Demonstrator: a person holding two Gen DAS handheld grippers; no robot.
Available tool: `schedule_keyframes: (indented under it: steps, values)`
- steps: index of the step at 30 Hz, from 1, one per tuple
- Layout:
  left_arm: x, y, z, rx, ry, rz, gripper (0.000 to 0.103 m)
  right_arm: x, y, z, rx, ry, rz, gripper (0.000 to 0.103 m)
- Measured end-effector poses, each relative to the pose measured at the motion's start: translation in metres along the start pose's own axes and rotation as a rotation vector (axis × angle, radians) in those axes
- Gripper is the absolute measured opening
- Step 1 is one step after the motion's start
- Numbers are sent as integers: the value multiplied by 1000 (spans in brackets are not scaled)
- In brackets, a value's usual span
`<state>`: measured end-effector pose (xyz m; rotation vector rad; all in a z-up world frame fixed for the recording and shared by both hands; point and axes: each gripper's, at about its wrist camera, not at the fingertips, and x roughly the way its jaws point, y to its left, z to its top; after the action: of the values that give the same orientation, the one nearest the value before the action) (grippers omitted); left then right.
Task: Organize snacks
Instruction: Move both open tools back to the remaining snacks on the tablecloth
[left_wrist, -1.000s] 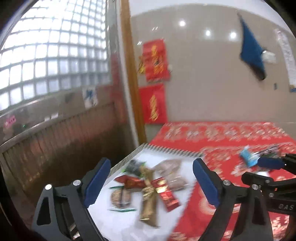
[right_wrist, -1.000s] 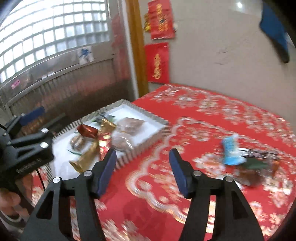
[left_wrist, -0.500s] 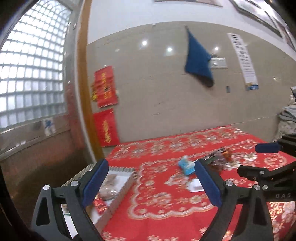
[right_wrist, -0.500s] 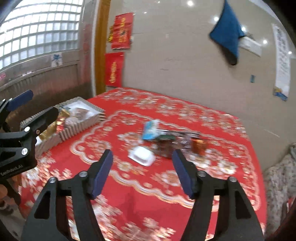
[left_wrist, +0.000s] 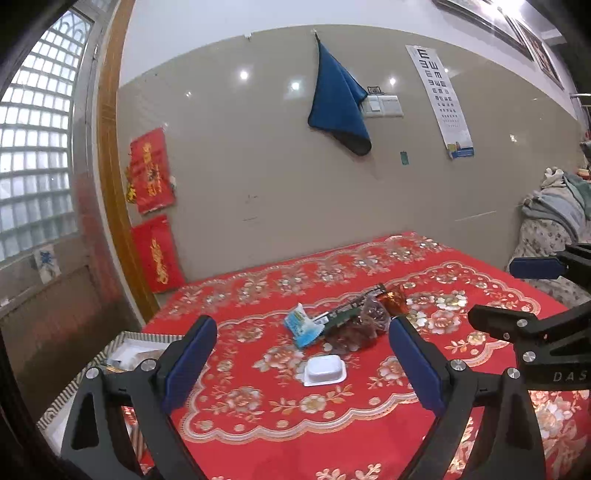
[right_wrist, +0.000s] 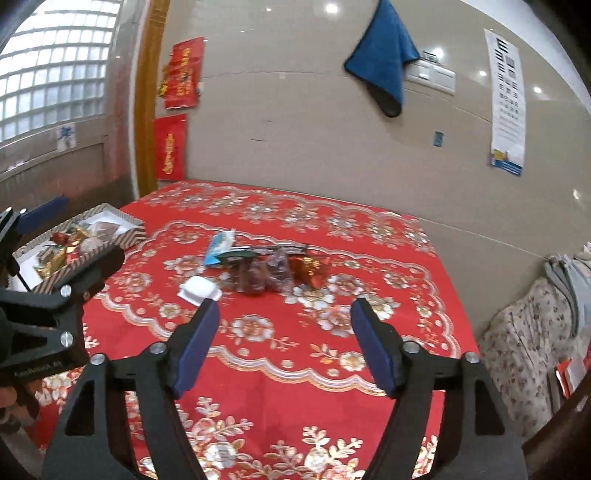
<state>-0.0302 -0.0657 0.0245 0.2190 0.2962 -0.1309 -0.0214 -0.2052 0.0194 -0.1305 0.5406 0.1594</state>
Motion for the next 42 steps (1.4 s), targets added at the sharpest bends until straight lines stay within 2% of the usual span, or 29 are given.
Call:
schedule_keyframes:
  steps: [5,9,13,21,23,25,28,31,34,39,42]
  values:
    - [12,2,1,9,20,-8,95,3,-6,-3,7,9,-15,76]
    - [31,13,3,-30,94,-43,95,8,-9,-3,6,29,-12,76]
    - [48,28,5,-37,163,-32,95,17,-11,-4,15,64,-5,76]
    - [104,69,4,-126,406,-77,95,48,-26,-5,84,182,55,76]
    - [120,79,2,-168,474,-111,95,62,-31,-4,106,226,84,76]
    - [135,94,-1,-253,550,-157,95,73,-34,-4,132,253,103,76]
    - [154,107,-6,-325,631,-166,95,94,-37,-1,170,300,149,76]
    - [164,99,-9,-266,663,-159,95,111,-35,2,212,336,188,76]
    - [175,79,-15,-226,718,-202,95,123,-30,9,223,345,191,76]
    - [197,48,-25,-162,817,-234,95,130,-27,12,219,342,197,76]
    - [203,36,-26,-177,831,-248,95,130,-31,9,234,347,198,76]
